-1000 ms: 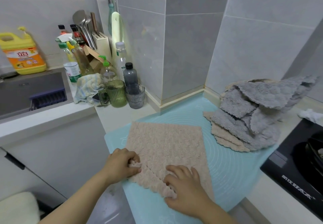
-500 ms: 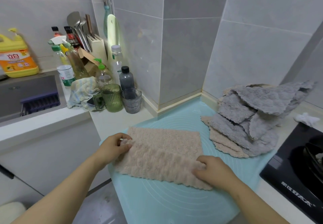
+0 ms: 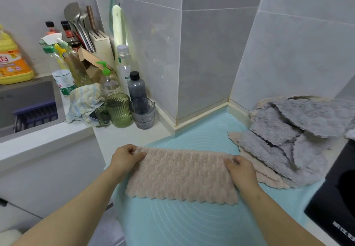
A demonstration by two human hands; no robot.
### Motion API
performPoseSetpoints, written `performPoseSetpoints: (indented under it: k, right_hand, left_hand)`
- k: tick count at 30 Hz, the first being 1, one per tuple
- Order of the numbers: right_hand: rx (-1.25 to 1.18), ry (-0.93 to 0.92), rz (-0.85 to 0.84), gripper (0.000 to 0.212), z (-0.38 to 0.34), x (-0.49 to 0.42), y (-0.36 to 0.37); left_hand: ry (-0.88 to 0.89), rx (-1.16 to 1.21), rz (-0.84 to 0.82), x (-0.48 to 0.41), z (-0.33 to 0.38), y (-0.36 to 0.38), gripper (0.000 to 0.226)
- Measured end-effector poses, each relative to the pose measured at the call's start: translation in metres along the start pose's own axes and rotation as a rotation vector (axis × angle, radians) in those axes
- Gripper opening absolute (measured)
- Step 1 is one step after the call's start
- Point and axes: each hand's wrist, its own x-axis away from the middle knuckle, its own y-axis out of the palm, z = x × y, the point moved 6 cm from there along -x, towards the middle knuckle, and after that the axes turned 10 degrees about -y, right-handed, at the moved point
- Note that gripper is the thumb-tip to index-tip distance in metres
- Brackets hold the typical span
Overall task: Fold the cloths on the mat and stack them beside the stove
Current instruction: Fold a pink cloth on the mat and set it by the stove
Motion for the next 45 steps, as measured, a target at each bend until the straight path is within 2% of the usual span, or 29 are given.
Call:
performPoseSetpoints:
  k: [5,15,18,20,22,23,25,27,30,34,38,41,43,45]
  right_hand:
    - [0.12,-0.047,0.03,0.031,-0.006,-0.015,0.005]
    - [0.23,-0.032,0.005,0.025,0.004,-0.027,0.014]
    - [0.259,-0.024,0.004,0.019,0.001,-0.028,0.015]
    - [0.265,-0.016,0.009,0.023,-0.001,-0.026,0.015]
    - [0.31,-0.019,0.011,0.041,-0.001,-0.021,0.015]
    - [0.346,-0.022,0.008,0.05,0.0,-0.017,0.014]
    - [0.406,-0.009,-0.023,0.065,0.003,-0.01,0.015]
    - [0.413,0.035,-0.093,0.077,0.006,-0.003,0.017]
    - [0.406,0.113,-0.174,0.072,0.011,0.005,0.018]
    - [0.426,0.165,-0.277,0.052,0.015,0.012,0.015]
    - [0.305,0.114,-0.32,0.021,0.01,0.016,0.013]
    - [0.042,0.129,-0.239,0.026,0.005,0.018,0.01]
    - [-0.105,0.153,-0.188,0.025,0.0,0.018,0.009]
    - [-0.213,0.155,-0.171,0.02,-0.009,0.019,0.011]
  left_hand:
    - [0.01,-0.064,0.035,-0.013,0.005,0.004,0.012]
    - [0.071,-0.224,0.102,-0.017,0.01,0.009,0.016]
    - [0.103,-0.319,0.171,-0.013,0.013,0.009,0.011]
    - [0.185,-0.45,0.322,-0.003,0.016,0.009,0.029]
    - [0.418,-0.497,0.431,0.019,0.026,0.019,0.044]
    - [0.557,-0.526,0.409,0.032,0.03,0.031,0.045]
    - [0.703,-0.707,0.207,0.052,0.023,0.067,0.063]
    - [0.621,-0.877,0.002,0.06,0.005,0.094,0.089]
    - [0.491,-1.015,-0.037,0.06,-0.008,0.111,0.104]
    - [0.419,-1.131,-0.102,0.06,-0.006,0.112,0.1]
    - [0.364,-1.231,-0.123,0.064,-0.004,0.111,0.069]
    - [0.314,-1.276,-0.207,0.064,0.004,0.109,0.067]
    - [0.314,-1.208,-0.266,0.064,0.015,0.104,0.067]
    - [0.367,-1.011,-0.227,0.066,0.031,0.097,0.059]
